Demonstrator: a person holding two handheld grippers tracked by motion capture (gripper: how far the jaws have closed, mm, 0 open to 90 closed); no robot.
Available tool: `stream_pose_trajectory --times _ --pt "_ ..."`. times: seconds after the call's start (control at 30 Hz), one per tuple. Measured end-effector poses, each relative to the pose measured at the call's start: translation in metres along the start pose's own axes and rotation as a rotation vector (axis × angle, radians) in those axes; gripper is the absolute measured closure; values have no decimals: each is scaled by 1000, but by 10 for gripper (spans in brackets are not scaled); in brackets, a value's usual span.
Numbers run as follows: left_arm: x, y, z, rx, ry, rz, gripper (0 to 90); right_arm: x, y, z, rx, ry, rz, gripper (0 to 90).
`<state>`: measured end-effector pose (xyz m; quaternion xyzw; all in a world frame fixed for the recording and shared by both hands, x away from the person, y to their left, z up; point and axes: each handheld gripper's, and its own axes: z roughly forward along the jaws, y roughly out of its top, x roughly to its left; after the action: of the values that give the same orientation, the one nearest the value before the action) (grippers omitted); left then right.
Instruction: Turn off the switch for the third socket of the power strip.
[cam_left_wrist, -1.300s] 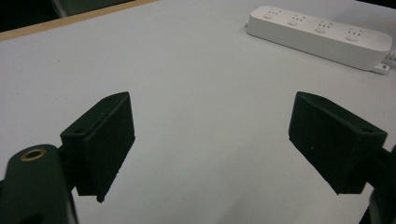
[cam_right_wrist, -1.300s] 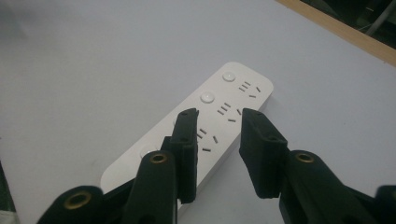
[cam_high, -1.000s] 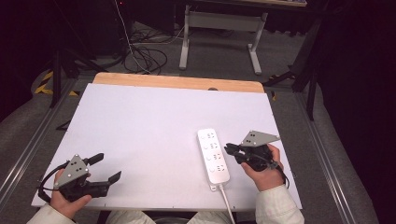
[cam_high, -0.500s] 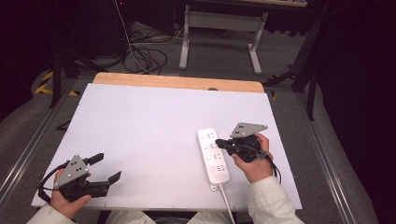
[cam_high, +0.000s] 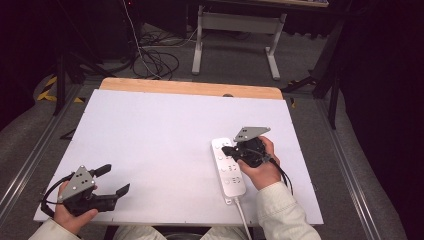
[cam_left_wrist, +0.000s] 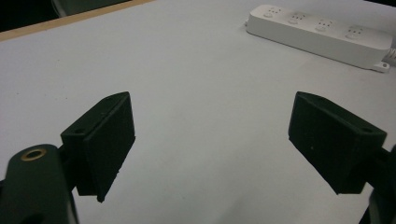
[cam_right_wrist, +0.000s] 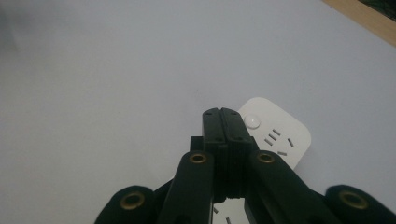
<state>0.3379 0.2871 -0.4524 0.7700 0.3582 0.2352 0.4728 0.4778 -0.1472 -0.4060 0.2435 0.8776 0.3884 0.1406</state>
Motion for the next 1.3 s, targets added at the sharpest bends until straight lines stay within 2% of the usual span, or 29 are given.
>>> stream_pose_trajectory --times 0.67,0.9,1.3 --pt "0 0 1 3 -3 -3 152 -9 1 27 45 -9 27 900" --pt "0 0 1 7 0 2 153 -9 1 37 112 -18 16 900" --pt "0 0 1 11 -1 4 152 -9 1 48 177 -19 16 900"
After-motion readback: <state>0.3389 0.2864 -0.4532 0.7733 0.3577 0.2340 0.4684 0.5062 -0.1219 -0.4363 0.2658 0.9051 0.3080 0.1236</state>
